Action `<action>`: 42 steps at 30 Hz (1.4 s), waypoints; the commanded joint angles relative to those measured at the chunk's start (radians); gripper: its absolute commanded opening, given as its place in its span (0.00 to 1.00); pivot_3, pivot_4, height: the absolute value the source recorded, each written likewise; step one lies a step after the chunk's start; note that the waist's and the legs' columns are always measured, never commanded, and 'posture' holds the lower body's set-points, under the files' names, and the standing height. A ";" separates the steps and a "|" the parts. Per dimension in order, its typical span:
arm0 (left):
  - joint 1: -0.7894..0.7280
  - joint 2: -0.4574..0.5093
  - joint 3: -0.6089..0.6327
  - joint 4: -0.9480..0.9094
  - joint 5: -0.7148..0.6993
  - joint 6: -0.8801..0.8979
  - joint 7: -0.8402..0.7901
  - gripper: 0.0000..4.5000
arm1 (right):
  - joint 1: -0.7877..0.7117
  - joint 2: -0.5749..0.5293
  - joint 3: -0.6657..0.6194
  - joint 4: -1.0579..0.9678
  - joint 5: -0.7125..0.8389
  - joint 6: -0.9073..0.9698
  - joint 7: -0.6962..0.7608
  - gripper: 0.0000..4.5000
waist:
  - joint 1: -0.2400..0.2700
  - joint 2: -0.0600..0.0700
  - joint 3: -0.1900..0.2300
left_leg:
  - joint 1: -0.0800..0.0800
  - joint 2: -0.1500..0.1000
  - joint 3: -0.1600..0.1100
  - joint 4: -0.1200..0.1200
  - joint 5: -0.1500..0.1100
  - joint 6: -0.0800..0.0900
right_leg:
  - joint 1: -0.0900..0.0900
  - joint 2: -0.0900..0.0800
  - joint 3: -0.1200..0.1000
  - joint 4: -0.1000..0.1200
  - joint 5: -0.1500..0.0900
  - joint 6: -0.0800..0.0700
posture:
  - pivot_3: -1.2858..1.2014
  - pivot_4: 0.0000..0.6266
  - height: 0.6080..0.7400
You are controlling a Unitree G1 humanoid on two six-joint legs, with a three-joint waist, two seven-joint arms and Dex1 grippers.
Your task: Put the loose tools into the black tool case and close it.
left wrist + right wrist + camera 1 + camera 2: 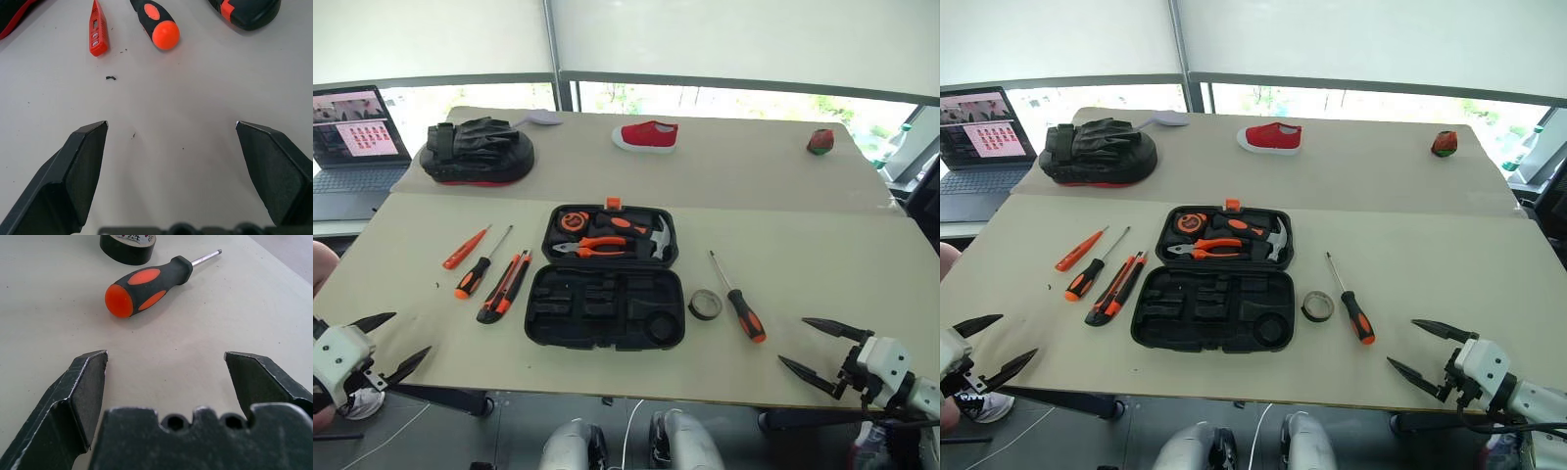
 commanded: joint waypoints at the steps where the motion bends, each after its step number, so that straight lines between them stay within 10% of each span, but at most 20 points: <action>1: -0.007 -0.023 0.050 -0.039 -0.070 0.112 0.058 1.00 | -0.038 0.016 0.014 -0.130 0.102 0.067 0.004 0.98 | -0.001 0.000 0.000 | 0.000 0.000 0.000 0.000 0.000 0.000 | 0.000 0.000 0.000 0.000 0.000 0.000 | 0.52 0.24 1.00; 17: -0.076 0.060 0.151 -0.341 -0.389 1.049 0.239 1.00 | -0.243 0.182 0.185 -0.671 0.296 0.434 -0.107 0.98 | 0.032 -0.003 0.000 | 0.001 -0.001 -0.004 0.001 0.002 -0.004 | -0.001 -0.002 -0.005 0.002 0.000 0.000 | 0.52 0.24 1.00; 31: -0.706 0.132 -0.430 -0.095 -0.159 1.218 0.204 1.00 | -0.300 0.182 0.186 -0.665 0.290 0.474 -0.043 0.98 | -0.002 -0.004 0.000 | -0.004 -0.001 0.000 0.001 0.005 -0.007 | -0.001 0.008 -0.003 0.005 0.006 0.004 | 0.52 0.24 1.00; 42: -0.807 0.085 -0.403 -0.015 -0.122 1.158 0.168 0.21 | -0.243 0.191 0.160 -0.702 0.269 0.467 -0.066 1.00 | -0.001 -0.004 0.000 | -0.004 -0.001 -0.001 0.012 0.004 -0.006 | -0.001 0.003 -0.001 0.015 0.005 0.006 | 0.52 0.24 1.00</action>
